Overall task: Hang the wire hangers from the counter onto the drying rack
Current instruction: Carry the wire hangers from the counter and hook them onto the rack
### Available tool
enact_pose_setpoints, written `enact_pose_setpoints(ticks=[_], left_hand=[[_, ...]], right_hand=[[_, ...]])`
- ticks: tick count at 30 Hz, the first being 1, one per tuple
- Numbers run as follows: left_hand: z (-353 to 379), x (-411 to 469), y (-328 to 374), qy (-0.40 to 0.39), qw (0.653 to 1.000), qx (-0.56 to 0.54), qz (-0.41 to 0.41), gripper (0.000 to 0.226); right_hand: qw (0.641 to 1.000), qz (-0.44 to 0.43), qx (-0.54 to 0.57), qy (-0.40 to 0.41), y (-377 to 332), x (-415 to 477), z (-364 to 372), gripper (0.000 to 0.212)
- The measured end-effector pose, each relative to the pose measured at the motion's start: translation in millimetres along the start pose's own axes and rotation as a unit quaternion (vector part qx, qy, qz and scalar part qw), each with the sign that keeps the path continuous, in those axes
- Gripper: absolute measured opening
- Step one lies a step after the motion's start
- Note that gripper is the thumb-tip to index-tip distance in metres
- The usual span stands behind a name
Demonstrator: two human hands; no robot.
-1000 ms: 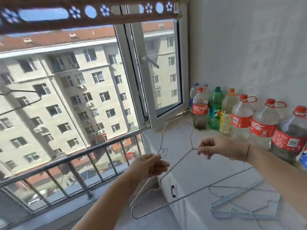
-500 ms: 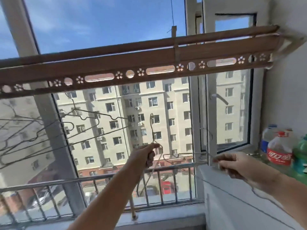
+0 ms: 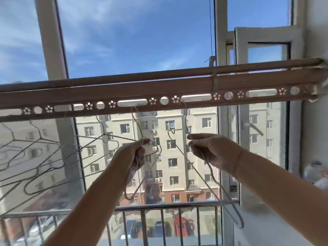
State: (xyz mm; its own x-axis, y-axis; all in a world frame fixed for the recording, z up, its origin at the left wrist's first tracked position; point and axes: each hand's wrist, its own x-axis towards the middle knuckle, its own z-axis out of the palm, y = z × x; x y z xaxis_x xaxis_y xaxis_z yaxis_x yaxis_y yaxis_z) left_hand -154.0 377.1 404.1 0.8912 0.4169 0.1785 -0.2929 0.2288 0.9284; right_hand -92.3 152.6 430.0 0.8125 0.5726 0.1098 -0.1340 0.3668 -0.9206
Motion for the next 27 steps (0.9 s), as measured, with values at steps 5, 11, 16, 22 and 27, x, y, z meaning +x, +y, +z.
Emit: enact_pose_setpoints(ticks=[5,11,16,22,27], left_hand=[[-8,13,15,0.008,0.999,0.029,0.011,0.026],[-16,29,17,0.017,0.996,0.070,0.049,0.025],[-19,43,14,0.017,0.994,0.085,0.064,0.027],[-20,56,15,0.016,0.996,0.080,0.030,0.026],[-27,61,5,0.009,0.998,0.067,-0.004,0.027]], right_hand=[[1.000,-0.009,0.002,0.010,1,35,36,0.030],[0.999,-0.021,0.009,0.028,7,63,45,0.020],[0.999,-0.026,-0.004,0.029,15,72,42,0.024],[0.999,-0.018,0.004,0.036,16,80,39,0.014],[1.000,-0.005,0.020,0.021,23,84,33,0.014]])
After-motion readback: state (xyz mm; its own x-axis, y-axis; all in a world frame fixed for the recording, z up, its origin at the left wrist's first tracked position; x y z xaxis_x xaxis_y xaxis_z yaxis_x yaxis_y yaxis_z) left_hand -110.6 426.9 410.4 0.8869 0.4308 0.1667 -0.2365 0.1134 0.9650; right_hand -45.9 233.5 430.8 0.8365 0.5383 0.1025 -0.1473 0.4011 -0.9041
